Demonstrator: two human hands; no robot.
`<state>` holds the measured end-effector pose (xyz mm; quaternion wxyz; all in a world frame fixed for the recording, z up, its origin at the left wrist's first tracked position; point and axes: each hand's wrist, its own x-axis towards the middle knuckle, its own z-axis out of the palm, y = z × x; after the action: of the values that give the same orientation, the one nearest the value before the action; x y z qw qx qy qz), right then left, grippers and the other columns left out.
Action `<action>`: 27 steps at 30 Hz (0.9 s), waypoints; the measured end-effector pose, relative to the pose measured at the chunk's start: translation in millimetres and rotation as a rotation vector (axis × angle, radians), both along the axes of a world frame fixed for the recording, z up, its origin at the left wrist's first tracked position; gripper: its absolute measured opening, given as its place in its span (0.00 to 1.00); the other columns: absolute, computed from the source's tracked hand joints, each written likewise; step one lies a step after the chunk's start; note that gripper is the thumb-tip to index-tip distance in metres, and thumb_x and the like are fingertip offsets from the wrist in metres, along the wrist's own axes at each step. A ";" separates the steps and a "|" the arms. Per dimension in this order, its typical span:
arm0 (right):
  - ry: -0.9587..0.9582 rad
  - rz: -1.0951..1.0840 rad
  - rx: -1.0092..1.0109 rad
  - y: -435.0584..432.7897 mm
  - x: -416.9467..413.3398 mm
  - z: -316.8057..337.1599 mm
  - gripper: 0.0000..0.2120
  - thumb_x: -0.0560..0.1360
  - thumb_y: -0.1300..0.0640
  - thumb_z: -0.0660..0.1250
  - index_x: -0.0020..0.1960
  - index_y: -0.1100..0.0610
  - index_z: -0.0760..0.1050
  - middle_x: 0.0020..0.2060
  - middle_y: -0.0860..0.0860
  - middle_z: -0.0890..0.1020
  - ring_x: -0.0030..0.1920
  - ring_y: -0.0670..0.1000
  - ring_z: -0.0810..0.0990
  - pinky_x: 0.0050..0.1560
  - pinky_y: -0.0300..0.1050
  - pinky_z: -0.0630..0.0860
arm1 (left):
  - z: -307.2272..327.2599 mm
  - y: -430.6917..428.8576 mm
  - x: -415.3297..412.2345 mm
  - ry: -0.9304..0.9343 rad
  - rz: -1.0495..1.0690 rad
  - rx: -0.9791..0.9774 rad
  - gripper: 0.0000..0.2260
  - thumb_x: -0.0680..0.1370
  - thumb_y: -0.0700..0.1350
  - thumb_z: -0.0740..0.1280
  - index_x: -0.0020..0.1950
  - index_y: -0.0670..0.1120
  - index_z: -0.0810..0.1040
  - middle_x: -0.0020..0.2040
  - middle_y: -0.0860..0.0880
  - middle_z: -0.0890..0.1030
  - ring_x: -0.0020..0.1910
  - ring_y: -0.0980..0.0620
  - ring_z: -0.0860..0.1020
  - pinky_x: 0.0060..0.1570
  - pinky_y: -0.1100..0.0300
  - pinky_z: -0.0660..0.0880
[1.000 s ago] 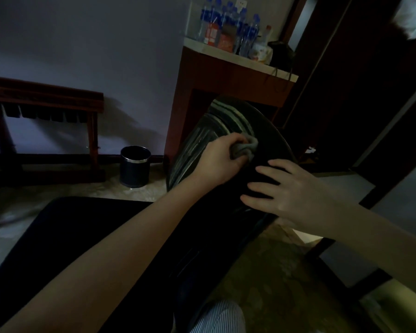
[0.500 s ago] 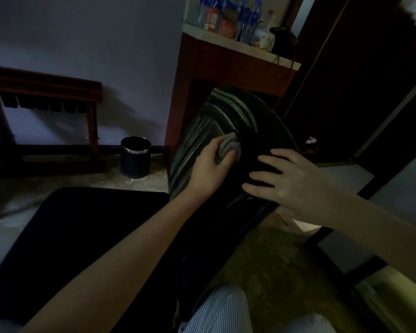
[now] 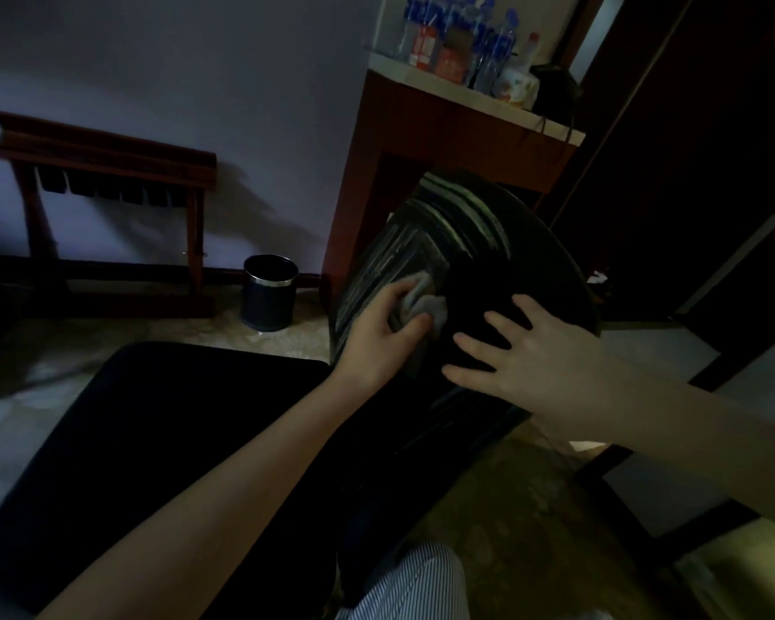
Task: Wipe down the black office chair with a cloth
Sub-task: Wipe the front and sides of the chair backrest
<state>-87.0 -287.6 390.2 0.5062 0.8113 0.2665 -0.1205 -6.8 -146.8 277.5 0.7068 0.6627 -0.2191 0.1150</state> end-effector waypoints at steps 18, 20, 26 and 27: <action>0.077 -0.034 -0.006 -6.4 3.3 5.7 0.38 0.79 0.48 0.58 0.74 0.44 0.32 0.76 0.53 0.39 0.75 0.63 0.45 0.70 0.66 0.40 | -15.3 -42.9 56.6 -0.109 0.125 0.087 0.25 0.76 0.55 0.57 0.69 0.44 0.68 0.65 0.48 0.72 0.65 0.48 0.69 0.66 0.44 0.64; 0.083 -0.026 -0.024 -7.1 4.8 6.3 0.38 0.79 0.49 0.58 0.74 0.44 0.31 0.76 0.53 0.38 0.75 0.63 0.44 0.70 0.66 0.40 | -39.4 -35.7 56.2 -0.040 0.162 0.110 0.27 0.75 0.57 0.56 0.69 0.44 0.68 0.66 0.48 0.72 0.66 0.48 0.69 0.67 0.44 0.63; 0.061 0.045 0.072 -9.0 2.5 3.1 0.37 0.78 0.52 0.60 0.76 0.44 0.37 0.77 0.56 0.44 0.74 0.65 0.50 0.70 0.67 0.44 | -73.8 -24.2 17.9 0.108 0.194 0.058 0.20 0.78 0.48 0.60 0.69 0.46 0.67 0.59 0.56 0.69 0.64 0.52 0.67 0.66 0.55 0.62; 0.043 0.111 0.103 -9.1 2.5 3.3 0.38 0.77 0.52 0.63 0.76 0.45 0.42 0.76 0.57 0.48 0.73 0.66 0.54 0.69 0.68 0.48 | -74.0 -25.1 9.9 0.110 0.183 0.048 0.18 0.79 0.47 0.60 0.68 0.48 0.67 0.59 0.56 0.69 0.64 0.52 0.67 0.65 0.57 0.61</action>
<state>-84.6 -296.7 393.5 0.4640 0.8174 0.3277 -0.0958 3.2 -171.9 203.5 0.6883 0.7020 -0.1210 0.1373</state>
